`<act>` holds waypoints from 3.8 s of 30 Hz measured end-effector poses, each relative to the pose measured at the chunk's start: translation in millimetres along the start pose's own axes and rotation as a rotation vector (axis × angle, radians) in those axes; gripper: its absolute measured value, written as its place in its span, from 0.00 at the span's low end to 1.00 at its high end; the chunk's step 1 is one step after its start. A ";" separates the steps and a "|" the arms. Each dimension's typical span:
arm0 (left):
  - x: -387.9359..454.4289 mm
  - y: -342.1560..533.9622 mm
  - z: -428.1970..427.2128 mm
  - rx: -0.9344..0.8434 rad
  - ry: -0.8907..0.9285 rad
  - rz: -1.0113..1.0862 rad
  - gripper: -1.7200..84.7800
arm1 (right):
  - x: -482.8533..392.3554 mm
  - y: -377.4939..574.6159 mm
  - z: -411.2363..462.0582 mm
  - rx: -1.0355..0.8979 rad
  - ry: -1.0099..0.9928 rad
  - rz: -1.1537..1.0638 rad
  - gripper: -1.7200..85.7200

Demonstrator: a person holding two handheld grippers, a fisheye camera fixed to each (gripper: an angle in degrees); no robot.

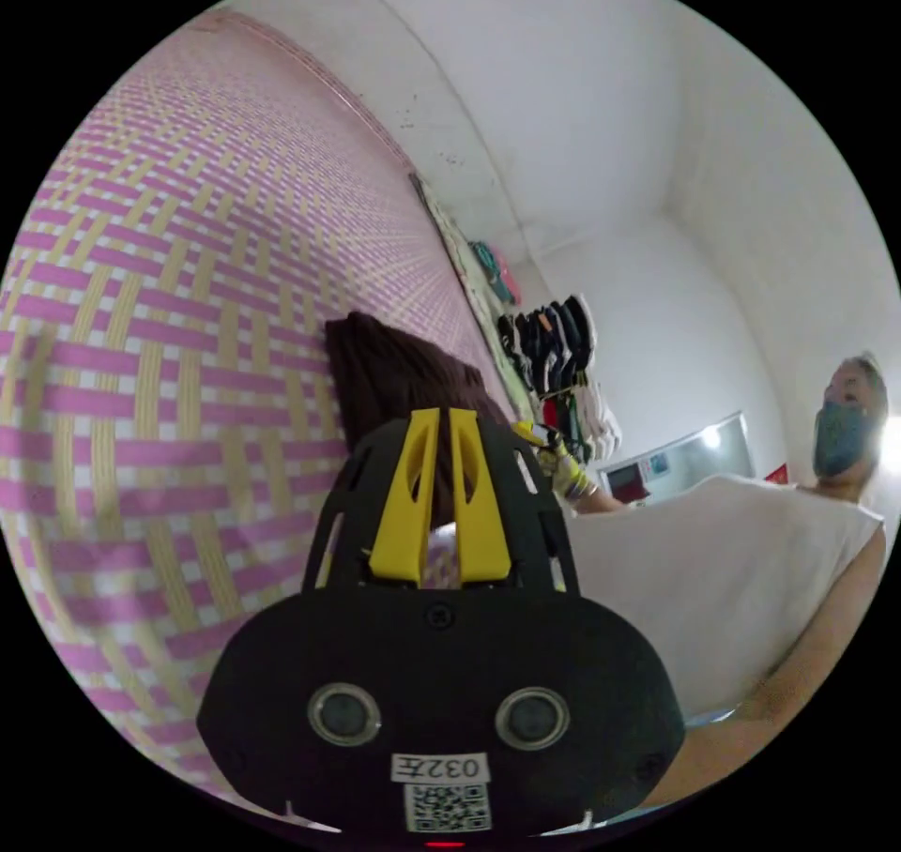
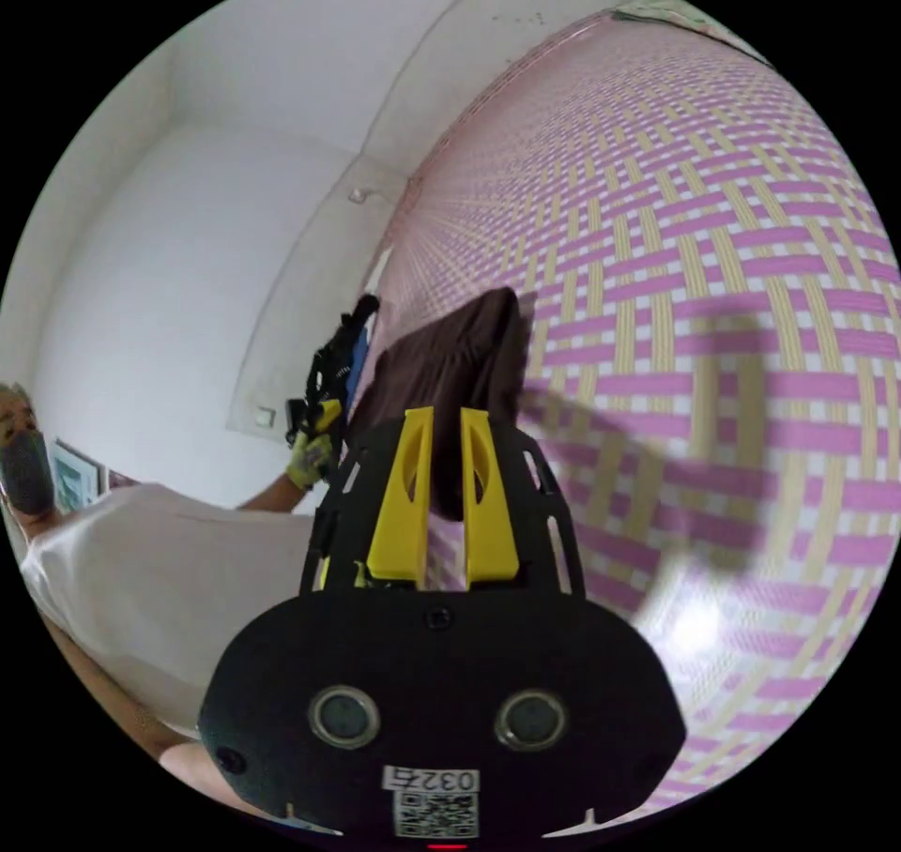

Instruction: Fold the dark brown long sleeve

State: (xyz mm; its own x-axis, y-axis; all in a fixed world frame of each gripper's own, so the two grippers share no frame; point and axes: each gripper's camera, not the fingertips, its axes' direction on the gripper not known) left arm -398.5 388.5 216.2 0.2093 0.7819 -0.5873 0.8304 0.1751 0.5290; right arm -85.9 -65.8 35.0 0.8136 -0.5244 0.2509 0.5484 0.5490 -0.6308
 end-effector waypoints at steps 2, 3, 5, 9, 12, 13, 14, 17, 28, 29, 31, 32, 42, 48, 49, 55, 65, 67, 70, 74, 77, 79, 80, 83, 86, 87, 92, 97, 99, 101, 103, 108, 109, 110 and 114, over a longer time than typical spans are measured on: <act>21.1 25.7 1.8 -0.044 -0.042 0.048 0.00 | -11.6 26.4 5.6 -0.063 0.072 -0.038 0.10; 33.9 40.2 5.2 -0.060 -0.070 0.076 0.00 | -19.6 40.7 12.3 -0.091 0.092 -0.068 0.10; 52.4 57.4 15.0 -0.095 -0.116 0.119 0.01 | -34.8 58.3 23.6 -0.100 0.090 -0.127 0.10; 98.3 82.5 39.8 -0.100 -0.315 0.213 0.01 | -74.1 80.8 55.7 -0.116 0.198 -0.253 0.09; 121.1 89.4 55.7 -0.130 -0.354 0.222 0.01 | -95.5 89.7 77.8 -0.146 0.285 -0.312 0.08; 128.5 90.9 62.4 -0.150 -0.357 0.230 0.01 | -104.1 92.2 84.0 -0.151 0.315 -0.336 0.08; 133.0 91.9 65.2 -0.154 -0.365 0.238 0.01 | -108.4 93.3 86.9 -0.153 0.329 -0.348 0.09; 156.8 96.0 79.4 -0.175 -0.419 0.282 0.01 | -130.5 97.6 102.4 -0.179 0.399 -0.400 0.09; 237.4 137.4 167.8 -0.303 -0.837 0.541 0.01 | -195.1 126.6 182.1 -0.270 0.768 -0.591 0.09; 240.0 140.0 170.1 -0.298 -0.853 0.543 0.01 | -196.0 127.5 182.8 -0.262 0.770 -0.584 0.09; 247.5 140.9 176.2 -0.304 -0.879 0.521 0.01 | -196.1 127.9 183.0 -0.243 0.745 -0.536 0.08; 247.9 139.2 176.0 -0.306 -0.873 0.506 0.01 | -195.5 127.1 182.7 -0.244 0.735 -0.520 0.08; 235.0 118.8 130.6 -0.213 -0.724 0.256 0.01 | -193.4 109.8 162.4 -0.269 0.599 -0.335 0.07; 197.7 113.9 84.8 -0.141 -0.458 0.136 0.05 | -175.9 118.5 134.2 -0.226 0.504 -0.277 0.11; 196.5 112.1 87.8 -0.170 -0.468 0.159 0.07 | -173.7 117.5 133.9 -0.220 0.480 -0.275 0.11; 190.8 97.9 110.4 -0.304 -0.461 0.247 0.09 | -166.5 104.5 149.8 -0.276 0.500 -0.293 0.10; 171.5 84.3 73.3 -0.320 -0.398 0.277 0.01 | -177.1 95.0 115.9 -0.301 0.511 -0.410 0.01; 171.3 85.0 67.9 -0.361 -0.417 0.308 0.01 | -190.6 97.8 94.6 -0.307 0.500 -0.472 0.01; 162.0 95.5 73.8 -0.428 -0.368 0.313 0.01 | -177.8 108.9 85.6 -0.375 0.539 -0.464 0.01; 139.6 112.7 91.4 -0.498 -0.366 0.251 0.01 | -127.4 123.9 96.5 -0.454 0.517 -0.333 0.02; 138.7 112.6 64.8 -0.410 -0.285 0.211 0.00 | -121.8 131.4 79.1 -0.388 0.494 -0.286 0.04; 137.9 110.0 35.1 -0.319 -0.302 0.201 0.01 | -119.6 135.7 51.6 -0.283 0.525 -0.254 0.05; 137.6 108.0 29.0 -0.296 -0.307 0.199 0.01 | -118.1 136.1 44.9 -0.253 0.522 -0.245 0.04; 134.6 87.7 21.7 -0.217 -0.288 0.193 0.01 | -108.8 133.2 26.1 -0.115 0.379 -0.229 0.03; 123.7 62.6 48.9 -0.205 -0.268 0.148 0.01 | -96.4 125.4 41.9 -0.086 0.230 -0.230 0.01; 117.7 55.1 63.1 -0.216 -0.286 0.128 0.01 | -91.7 122.7 52.5 -0.099 0.203 -0.232 0.01; 74.1 44.7 96.0 -0.276 -0.407 -0.002 0.01 | -54.7 119.7 79.5 -0.145 0.244 -0.161 0.01; 36.0 43.7 67.8 -0.186 -0.279 -0.088 0.01 | -24.3 125.7 69.3 -0.139 0.228 -0.076 0.01; 27.8 38.6 50.9 -0.123 -0.241 -0.113 0.01 | -24.9 133.1 52.3 -0.089 0.215 -0.072 0.02; 14.4 29.0 38.5 -0.094 -0.225 -0.152 0.02 | -17.6 144.2 30.8 -0.025 0.199 -0.018 0.07; -7.4 10.5 36.7 -0.130 -0.199 -0.195 0.05 | 3.0 163.3 6.6 0.029 0.162 0.084 0.09; -48.3 -29.2 48.1 -0.204 -0.084 -0.284 0.13 | 53.0 211.1 -12.6 0.094 -0.006 0.337 0.12; -56.9 -38.1 54.7 -0.242 -0.073 -0.297 0.14 | 62.1 223.1 -12.6 0.107 -0.034 0.388 0.14; -60.2 -42.2 57.8 -0.260 -0.078 -0.297 0.14 | 66.3 228.8 -11.9 0.112 -0.046 0.413 0.15; -77.5 -66.1 74.7 -0.299 -0.008 -0.291 0.15 | 85.3 258.0 1.7 0.161 -0.144 0.513 0.16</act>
State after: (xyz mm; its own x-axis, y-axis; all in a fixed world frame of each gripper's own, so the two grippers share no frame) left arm -431.0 271.7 180.9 -0.0070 0.6697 -0.7426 0.6688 0.5552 0.4944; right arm 125.3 32.1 -105.1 0.9961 -0.0756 0.0458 0.0882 0.8090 -0.5811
